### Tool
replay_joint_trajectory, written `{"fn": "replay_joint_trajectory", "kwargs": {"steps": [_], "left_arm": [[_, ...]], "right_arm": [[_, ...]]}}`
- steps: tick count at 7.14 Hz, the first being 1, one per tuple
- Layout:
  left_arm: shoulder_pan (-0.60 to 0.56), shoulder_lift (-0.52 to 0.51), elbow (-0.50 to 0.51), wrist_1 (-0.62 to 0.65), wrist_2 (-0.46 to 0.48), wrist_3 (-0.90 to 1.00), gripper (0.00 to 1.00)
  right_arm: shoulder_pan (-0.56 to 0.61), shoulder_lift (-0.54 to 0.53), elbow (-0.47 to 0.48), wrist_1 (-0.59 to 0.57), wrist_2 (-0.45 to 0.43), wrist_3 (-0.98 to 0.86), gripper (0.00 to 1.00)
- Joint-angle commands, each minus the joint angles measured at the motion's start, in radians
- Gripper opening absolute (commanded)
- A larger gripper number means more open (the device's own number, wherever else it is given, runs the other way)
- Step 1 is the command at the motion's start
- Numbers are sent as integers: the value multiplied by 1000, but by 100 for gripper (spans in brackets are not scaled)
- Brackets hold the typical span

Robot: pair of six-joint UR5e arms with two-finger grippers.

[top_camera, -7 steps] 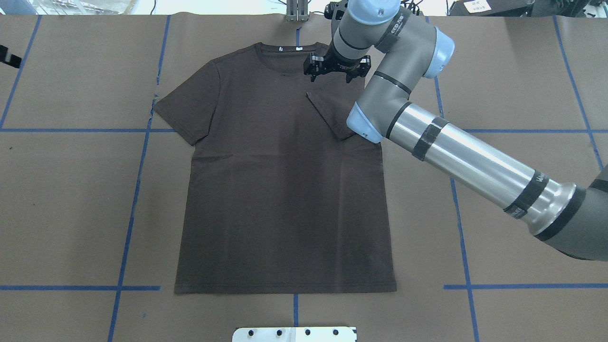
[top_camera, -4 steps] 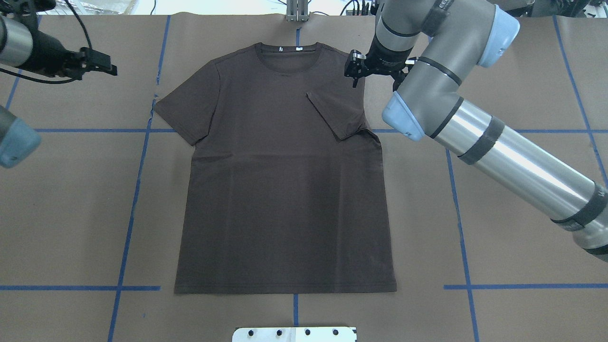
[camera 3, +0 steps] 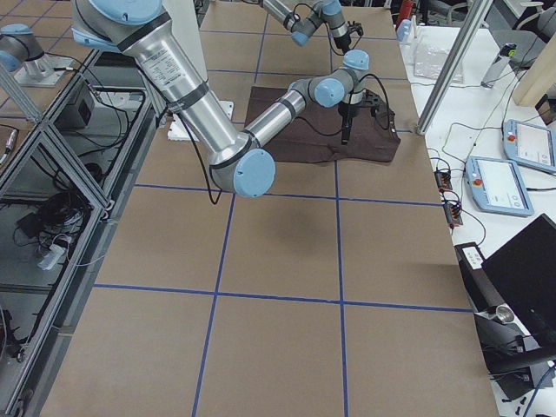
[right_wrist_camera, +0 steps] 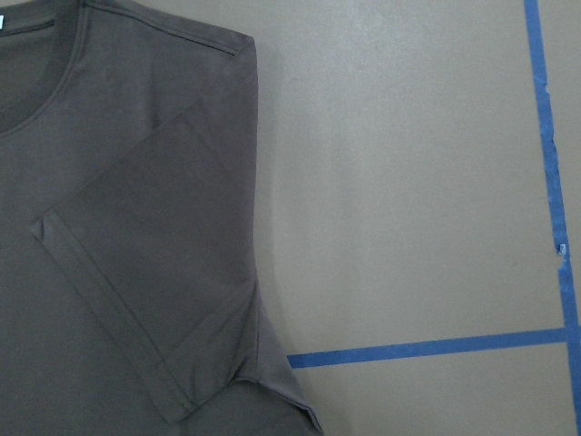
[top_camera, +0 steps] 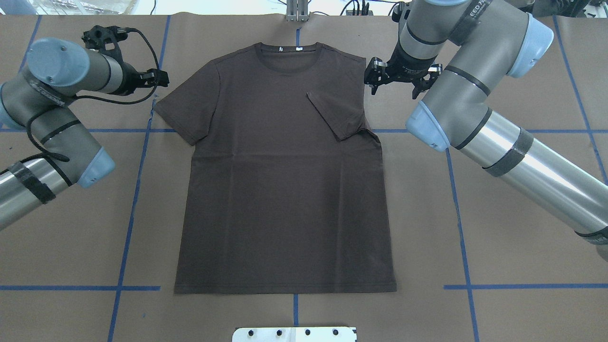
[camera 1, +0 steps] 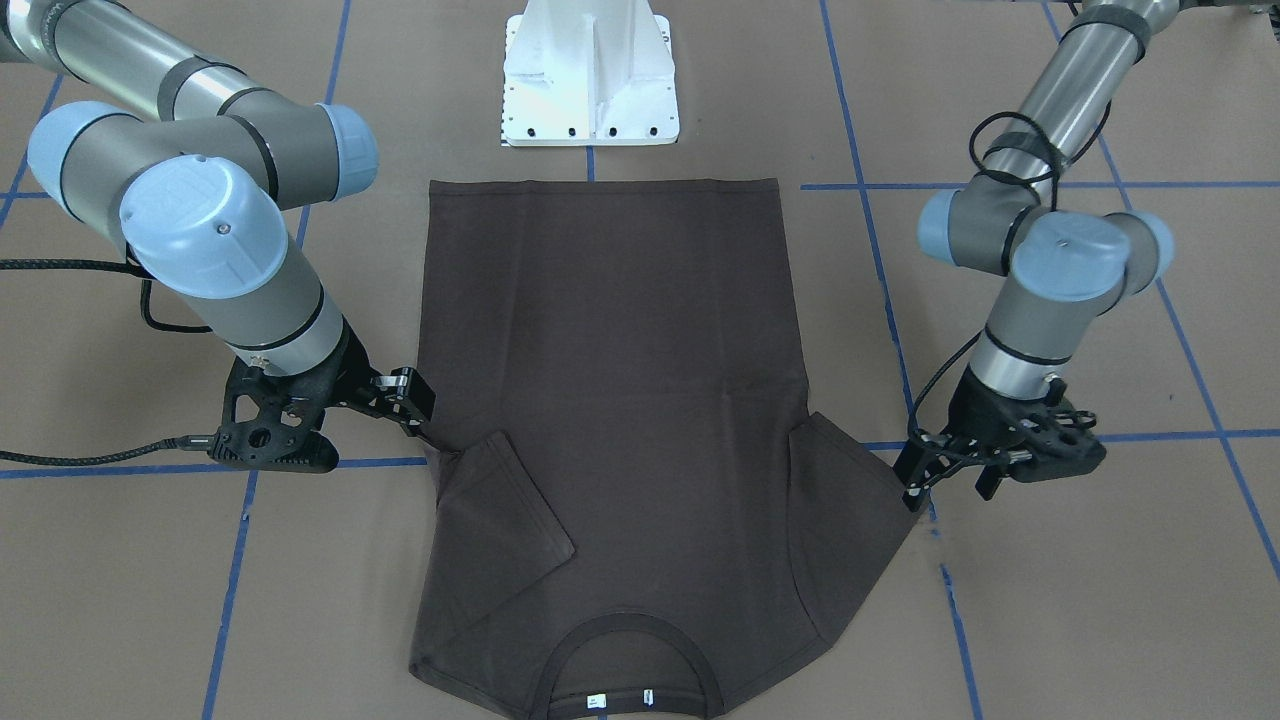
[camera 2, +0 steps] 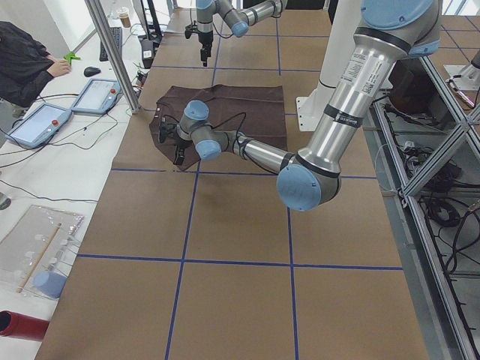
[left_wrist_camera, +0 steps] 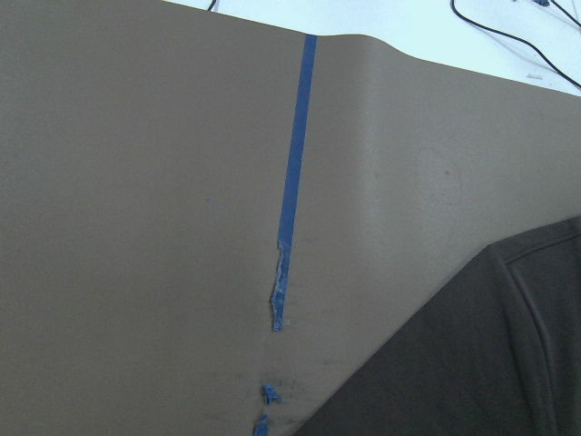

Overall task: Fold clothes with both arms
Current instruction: 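Release the sleeve and lift the right gripper while the left arm approaches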

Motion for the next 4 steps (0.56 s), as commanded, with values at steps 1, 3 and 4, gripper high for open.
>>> {"fn": "replay_joint_trajectory", "kwargs": {"steps": [1, 3, 4], "left_arm": [[32, -14, 57, -26, 41, -3, 99], [38, -17, 83, -54, 41, -3, 98], [38, -18, 90, -54, 41, -3, 96]], "right_arm": [[1, -15, -1, 58, -1, 2, 100], [-2, -14, -1, 58, -1, 12, 100], [-2, -14, -1, 58, -2, 12, 100]]}}
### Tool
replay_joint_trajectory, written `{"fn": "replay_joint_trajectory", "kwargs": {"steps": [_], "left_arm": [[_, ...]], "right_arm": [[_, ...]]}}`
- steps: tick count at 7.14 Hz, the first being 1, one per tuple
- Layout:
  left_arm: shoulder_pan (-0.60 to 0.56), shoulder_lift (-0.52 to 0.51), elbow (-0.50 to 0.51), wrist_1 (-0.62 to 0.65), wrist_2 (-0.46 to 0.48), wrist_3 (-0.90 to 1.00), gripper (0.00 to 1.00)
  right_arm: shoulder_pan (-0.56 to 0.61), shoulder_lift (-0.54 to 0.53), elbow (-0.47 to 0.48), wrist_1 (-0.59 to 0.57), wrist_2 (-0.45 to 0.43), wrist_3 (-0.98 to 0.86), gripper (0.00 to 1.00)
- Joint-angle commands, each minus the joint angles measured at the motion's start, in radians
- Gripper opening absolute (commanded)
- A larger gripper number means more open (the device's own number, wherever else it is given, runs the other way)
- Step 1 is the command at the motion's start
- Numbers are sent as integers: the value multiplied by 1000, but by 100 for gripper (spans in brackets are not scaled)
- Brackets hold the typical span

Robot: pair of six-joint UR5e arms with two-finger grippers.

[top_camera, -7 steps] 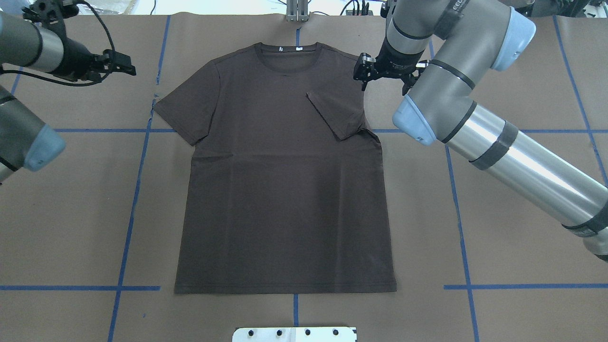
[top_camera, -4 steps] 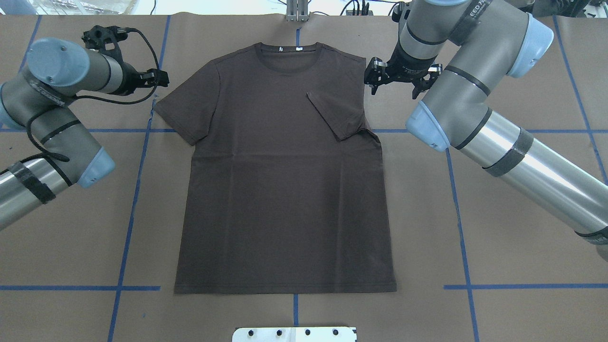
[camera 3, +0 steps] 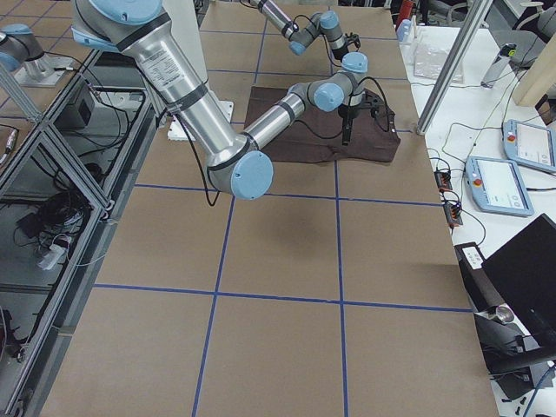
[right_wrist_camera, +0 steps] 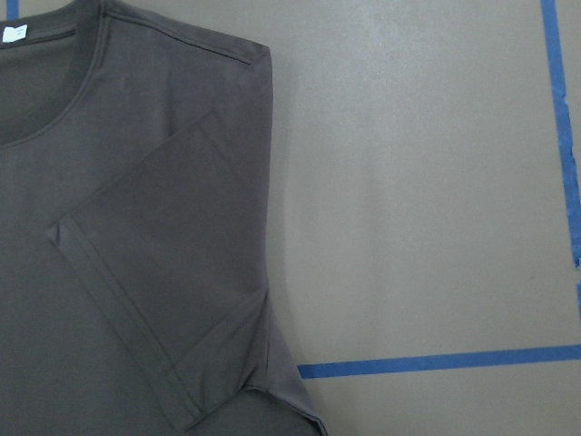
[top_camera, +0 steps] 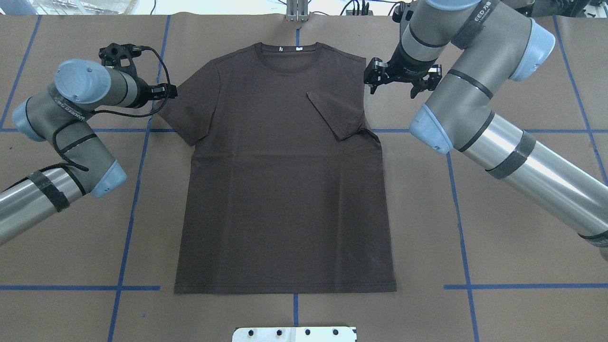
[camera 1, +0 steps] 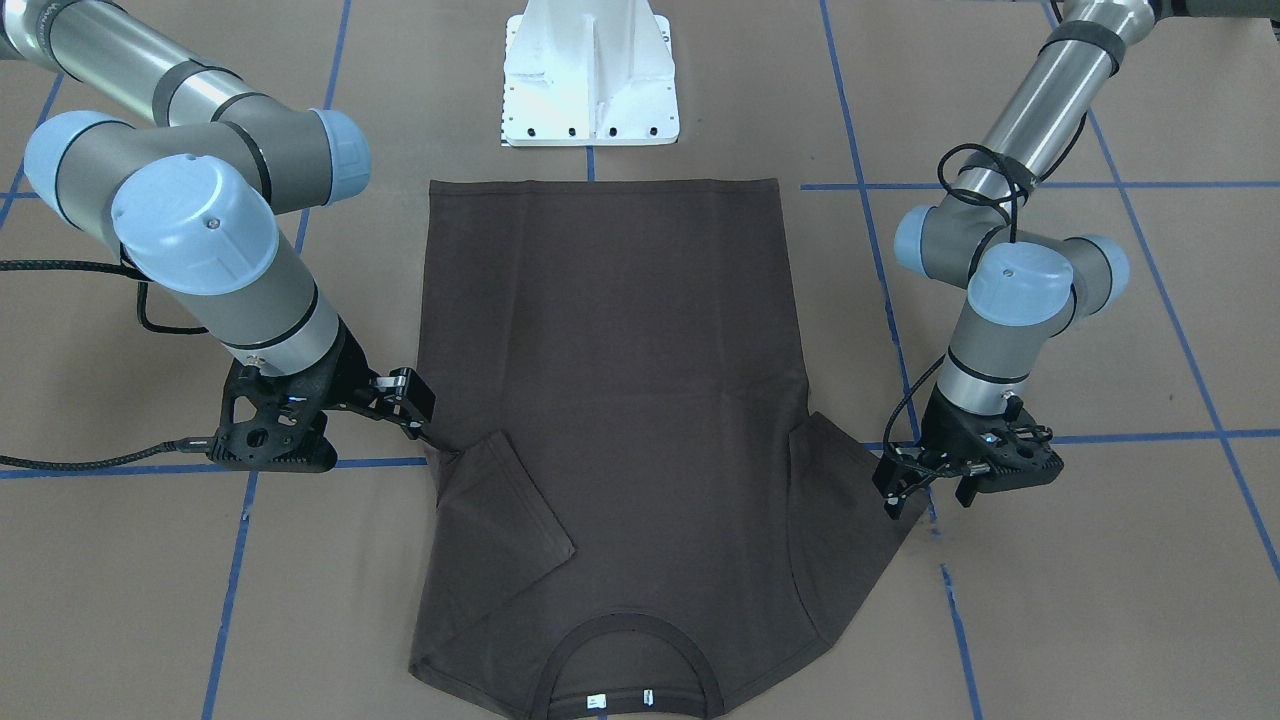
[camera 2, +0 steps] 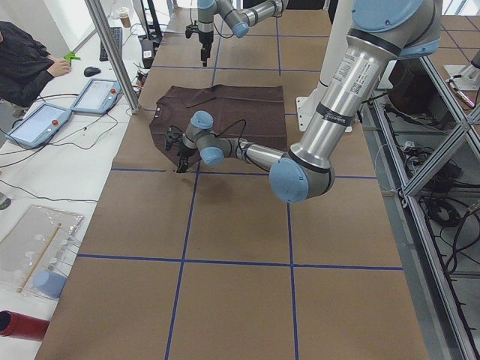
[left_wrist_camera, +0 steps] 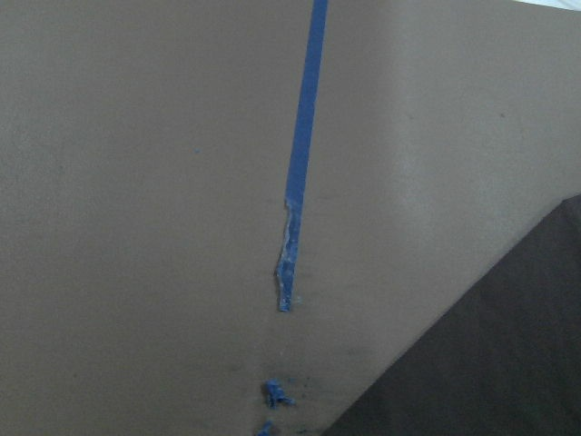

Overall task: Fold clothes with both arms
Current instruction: 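Release the sleeve and lift the right gripper while the left arm approaches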

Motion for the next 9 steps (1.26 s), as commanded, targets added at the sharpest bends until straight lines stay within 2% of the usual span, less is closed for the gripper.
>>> {"fn": "replay_joint_trajectory", "kwargs": {"steps": [1, 4, 5, 6, 9], "left_arm": [[6, -1, 10, -10, 0, 0, 94], [20, 0, 10, -10, 0, 0, 87], [20, 2, 10, -10, 0, 0, 77], [18, 2, 8, -8, 0, -2, 63], [18, -1, 0, -2, -3, 3, 1]], "right_arm": [[-2, 0, -3, 1, -1, 4, 100], [-1, 0, -12, 1, -4, -4, 100], [-1, 3, -12, 1, -4, 1, 100], [1, 0, -14, 1, -4, -4, 100], [1, 3, -14, 1, -4, 1, 100]]}}
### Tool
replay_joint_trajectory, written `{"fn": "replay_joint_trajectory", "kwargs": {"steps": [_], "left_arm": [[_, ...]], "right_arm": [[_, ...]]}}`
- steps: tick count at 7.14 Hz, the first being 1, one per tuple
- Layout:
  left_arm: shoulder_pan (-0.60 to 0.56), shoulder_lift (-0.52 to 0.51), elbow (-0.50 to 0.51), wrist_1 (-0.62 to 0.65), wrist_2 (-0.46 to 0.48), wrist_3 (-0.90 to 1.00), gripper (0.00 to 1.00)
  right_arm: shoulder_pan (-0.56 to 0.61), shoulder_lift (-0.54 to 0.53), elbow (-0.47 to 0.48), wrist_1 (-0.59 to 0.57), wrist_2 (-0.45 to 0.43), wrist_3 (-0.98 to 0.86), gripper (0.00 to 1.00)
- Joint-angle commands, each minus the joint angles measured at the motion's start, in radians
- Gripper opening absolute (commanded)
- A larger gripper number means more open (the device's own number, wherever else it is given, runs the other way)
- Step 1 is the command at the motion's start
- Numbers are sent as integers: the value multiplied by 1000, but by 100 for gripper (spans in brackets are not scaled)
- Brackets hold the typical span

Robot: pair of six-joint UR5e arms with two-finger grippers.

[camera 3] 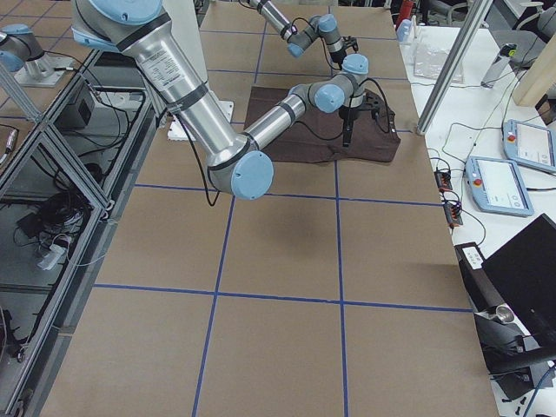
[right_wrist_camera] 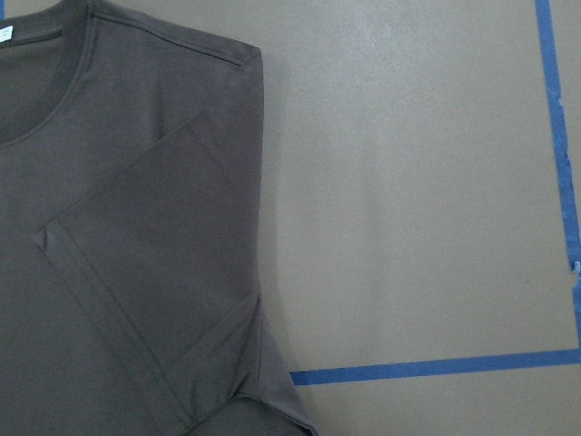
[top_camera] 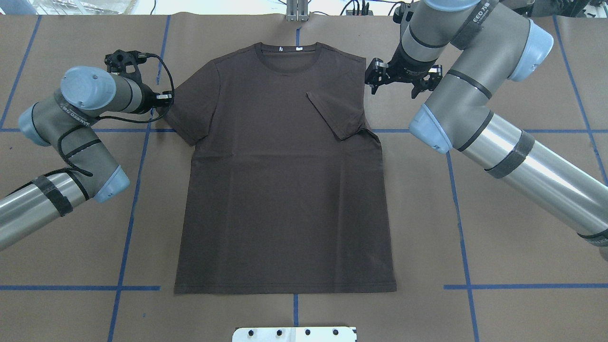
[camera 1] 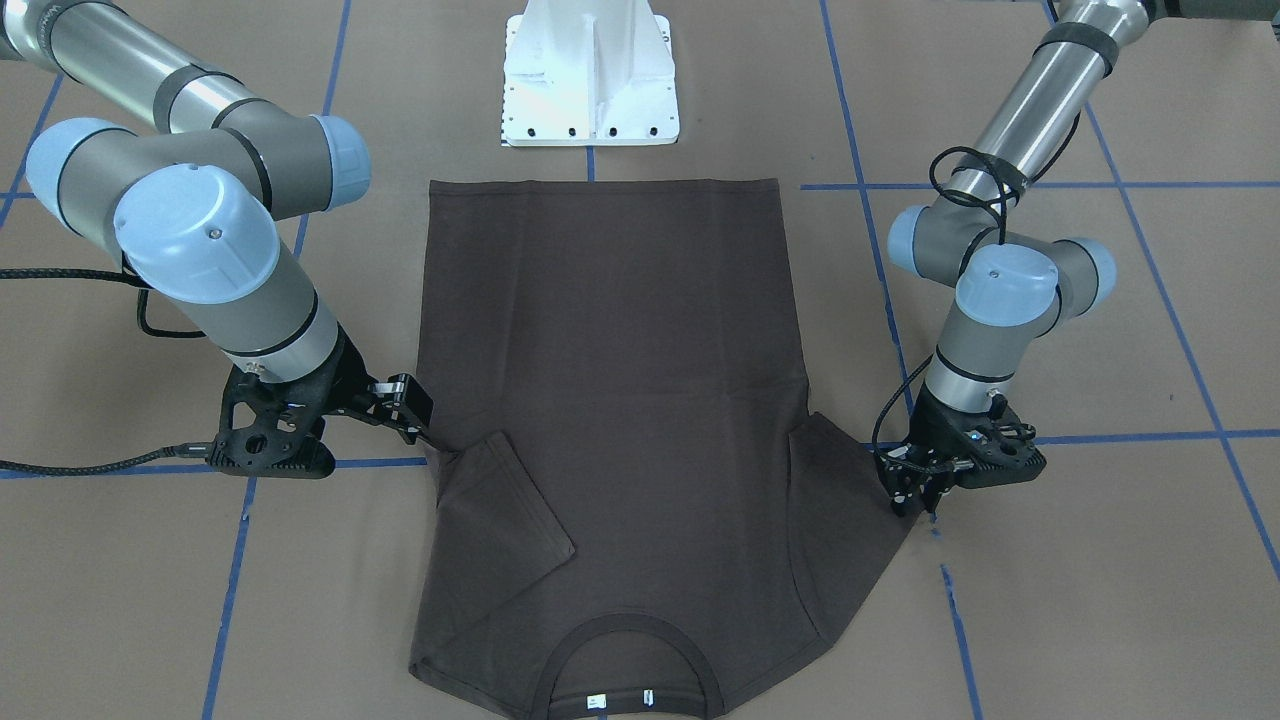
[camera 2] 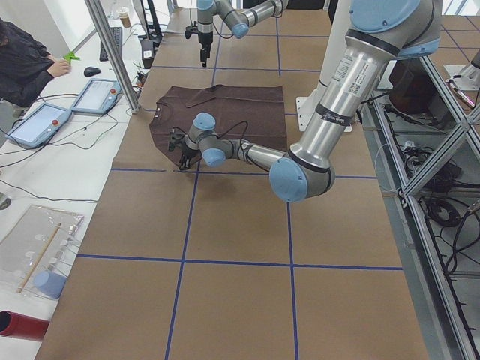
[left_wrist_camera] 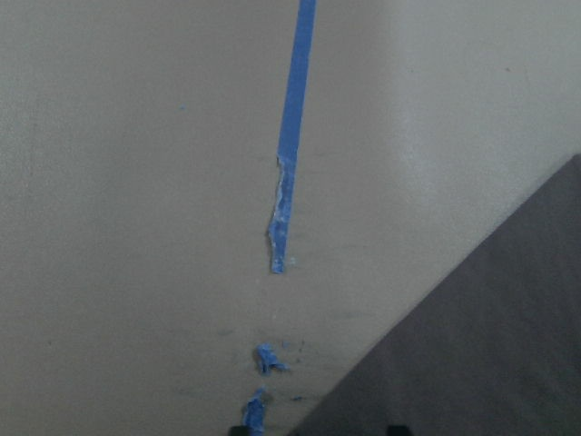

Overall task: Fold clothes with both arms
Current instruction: 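Fold the sleeve nearest the left gripper inward over the shirt body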

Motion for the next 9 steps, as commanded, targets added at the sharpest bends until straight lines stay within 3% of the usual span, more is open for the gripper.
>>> {"fn": "replay_joint_trajectory", "kwargs": {"steps": [1, 3, 4, 5, 6, 8, 9], "left_arm": [[-1, -1, -18, 12, -6, 2, 0], [1, -21, -97, 93, -9, 0, 0], [2, -120, -134, 256, -11, -12, 0], [4, -203, -134, 333, -11, -41, 0], [19, -270, -67, 328, -11, -128, 0], [45, -467, 225, 279, -3, -176, 0], [53, -472, 246, 271, 0, -175, 0]], "right_arm": [[0, 1, 0, 0, 0, 2, 100], [2, -4, 0, 0, 0, -4, 100], [2, -4, 0, 2, 2, -7, 100], [2, -2, 1, 2, 2, 1, 100], [3, -7, 1, 20, 0, -2, 100], [5, -13, 3, 23, 2, 5, 100], [3, -11, 6, 23, 2, 12, 100]]}}
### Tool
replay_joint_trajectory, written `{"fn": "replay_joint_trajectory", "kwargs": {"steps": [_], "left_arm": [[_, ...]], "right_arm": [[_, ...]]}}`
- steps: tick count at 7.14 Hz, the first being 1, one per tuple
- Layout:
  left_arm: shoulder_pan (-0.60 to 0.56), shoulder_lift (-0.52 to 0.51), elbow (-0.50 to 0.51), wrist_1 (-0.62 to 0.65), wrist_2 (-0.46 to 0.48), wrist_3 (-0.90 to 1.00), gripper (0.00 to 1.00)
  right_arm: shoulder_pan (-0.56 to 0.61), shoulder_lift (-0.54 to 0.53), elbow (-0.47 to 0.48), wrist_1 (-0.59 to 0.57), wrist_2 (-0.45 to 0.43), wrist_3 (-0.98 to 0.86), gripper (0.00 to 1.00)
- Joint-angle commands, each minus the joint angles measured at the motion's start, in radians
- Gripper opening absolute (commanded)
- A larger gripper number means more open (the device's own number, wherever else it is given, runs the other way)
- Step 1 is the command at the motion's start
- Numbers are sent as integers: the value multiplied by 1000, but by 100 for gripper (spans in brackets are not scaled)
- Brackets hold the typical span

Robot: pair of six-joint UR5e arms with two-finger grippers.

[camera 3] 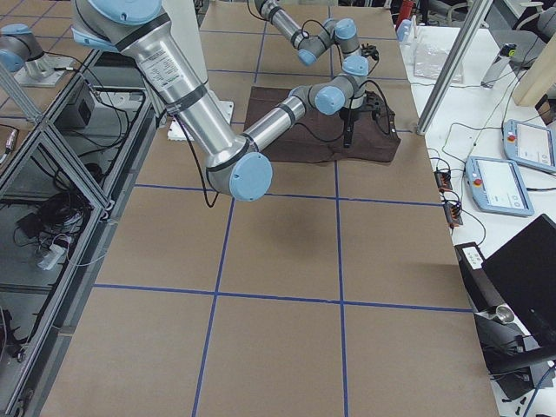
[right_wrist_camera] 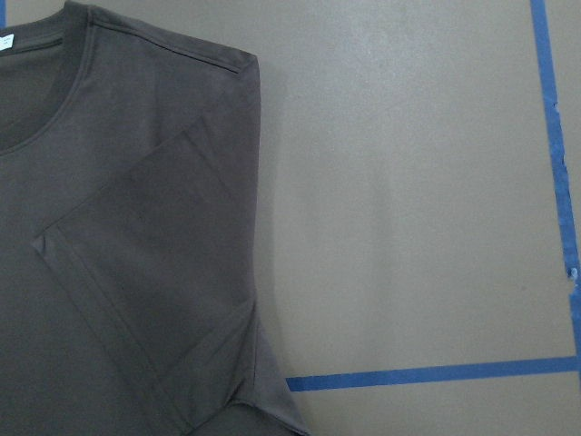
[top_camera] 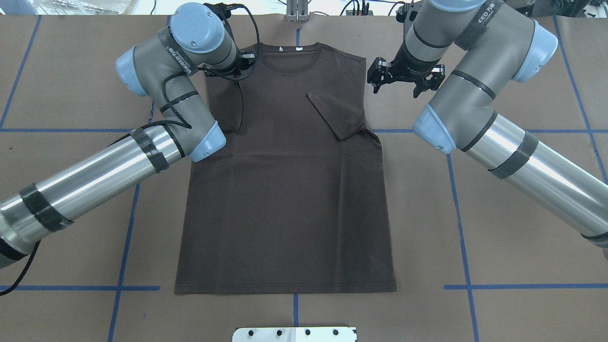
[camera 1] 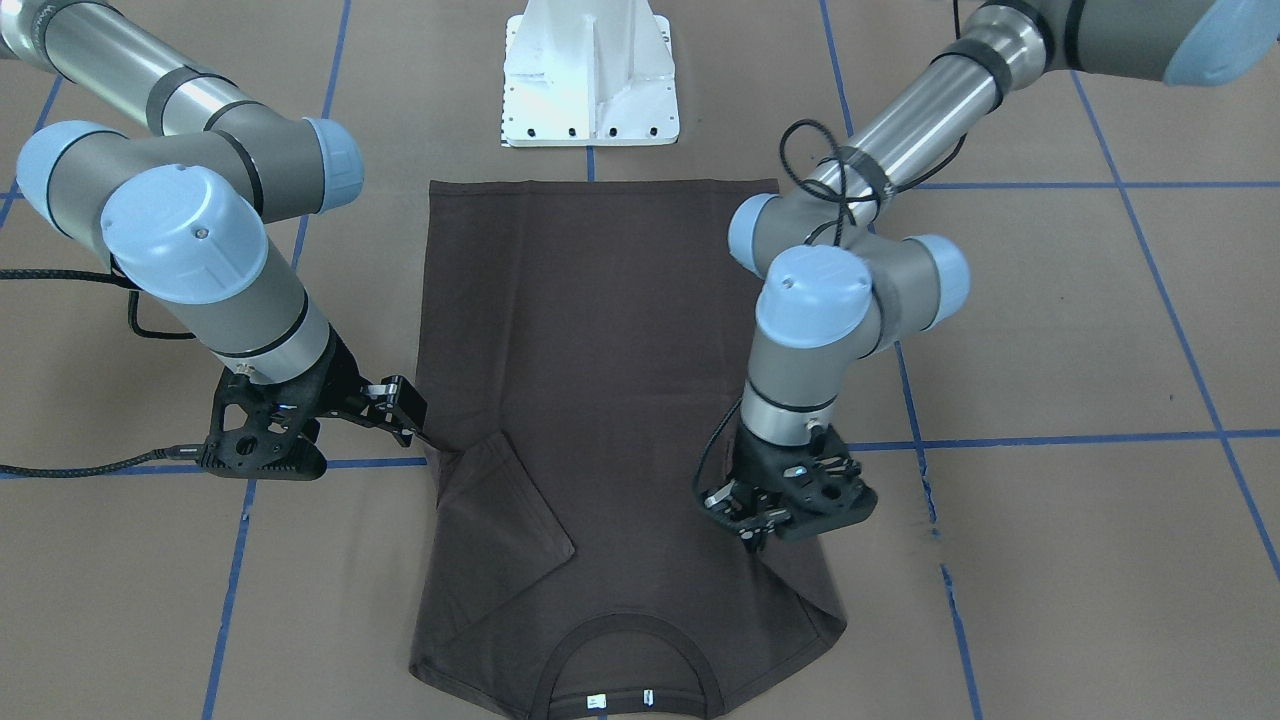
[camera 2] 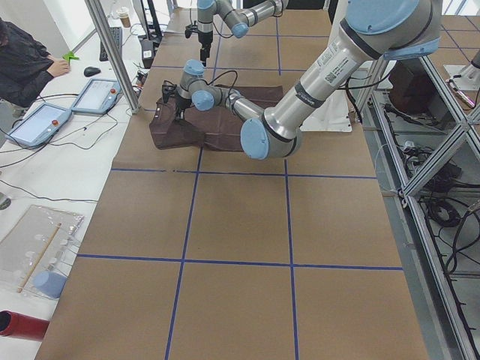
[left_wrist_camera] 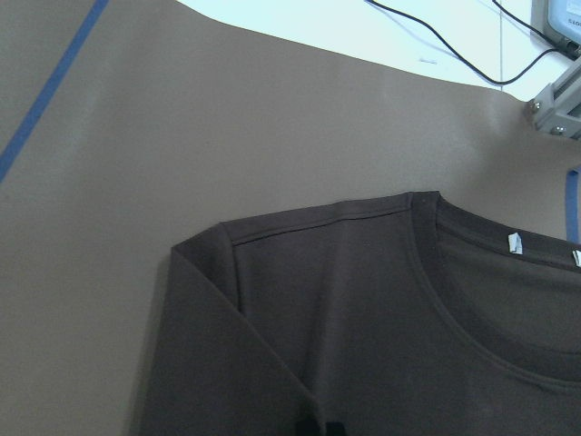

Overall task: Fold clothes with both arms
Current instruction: 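Fold the sleeve nearest the left gripper inward over the shirt body, then move the right gripper to the hem corner nearest the robot while left withdraws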

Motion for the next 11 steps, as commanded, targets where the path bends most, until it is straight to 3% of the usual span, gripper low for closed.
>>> {"fn": "replay_joint_trajectory", "kwargs": {"steps": [1, 2, 4, 5, 6, 7, 8, 9, 10, 11], "left_arm": [[24, -41, 80, -31, 5, -9, 18], [30, -34, 81, -92, 5, 4, 99], [33, -32, 65, -160, -1, -3, 100], [31, 12, -13, -146, -14, 4, 100], [31, 125, -164, -139, -108, 20, 100], [30, 199, -321, -46, -157, 59, 100], [27, 241, -441, 77, -158, 134, 100], [25, 324, -591, 148, -160, 162, 100], [25, 422, -723, 173, -163, 164, 100], [27, 486, -791, 176, -163, 164, 100]], "right_arm": [[-3, -4, 4, 1, -1, 8, 100], [-5, -7, -1, 1, -1, 3, 100], [-6, -21, -4, 1, -3, -6, 100], [-6, -26, 4, 1, -1, 0, 100], [-26, -41, 39, 1, -4, 26, 100], [-57, -106, 129, 3, -4, 116, 100], [-140, -183, 250, 1, -82, 203, 100], [-273, -281, 377, 1, -224, 304, 100], [-402, -388, 500, 39, -301, 441, 100], [-563, -470, 534, 159, -455, 606, 100]]}}
